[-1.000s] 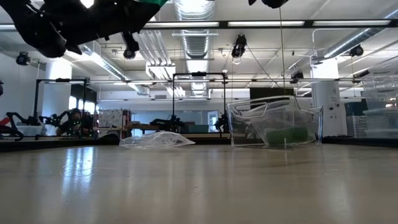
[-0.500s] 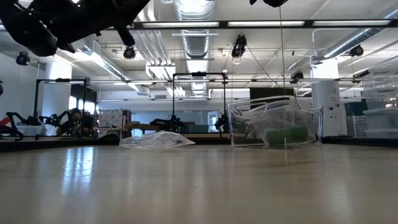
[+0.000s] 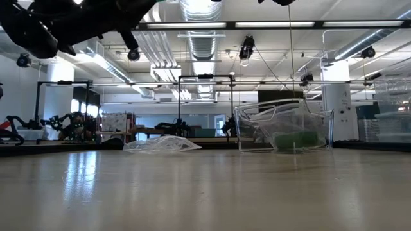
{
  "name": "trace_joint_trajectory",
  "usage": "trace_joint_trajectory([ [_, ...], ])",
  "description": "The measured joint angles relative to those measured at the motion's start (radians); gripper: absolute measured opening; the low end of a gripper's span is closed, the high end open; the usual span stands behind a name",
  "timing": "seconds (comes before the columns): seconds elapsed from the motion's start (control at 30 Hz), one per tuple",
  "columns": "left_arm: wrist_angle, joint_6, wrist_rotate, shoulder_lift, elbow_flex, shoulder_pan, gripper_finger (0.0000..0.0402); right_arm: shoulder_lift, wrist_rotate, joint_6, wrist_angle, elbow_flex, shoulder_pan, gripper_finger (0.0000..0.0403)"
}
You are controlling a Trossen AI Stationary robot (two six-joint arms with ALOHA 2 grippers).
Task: Roll bandage
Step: Roll the dark green bandage
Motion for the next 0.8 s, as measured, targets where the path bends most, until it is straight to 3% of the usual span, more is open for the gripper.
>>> trace_joint_trajectory([
  [0.33, -0.005, 0.033, -0.004, -0.01, 0.0, 0.001, 0.0, -0.001, 0.003, 0.046, -0.131, 0.044, 0.0, 0.0002],
  [0.8, -0.067, 0.018, -0.003, -0.091, -0.003, 0.001, 0.0, -0.007, 0.01, -0.069, -0.168, 0.044, 0.0, 0.0002],
])
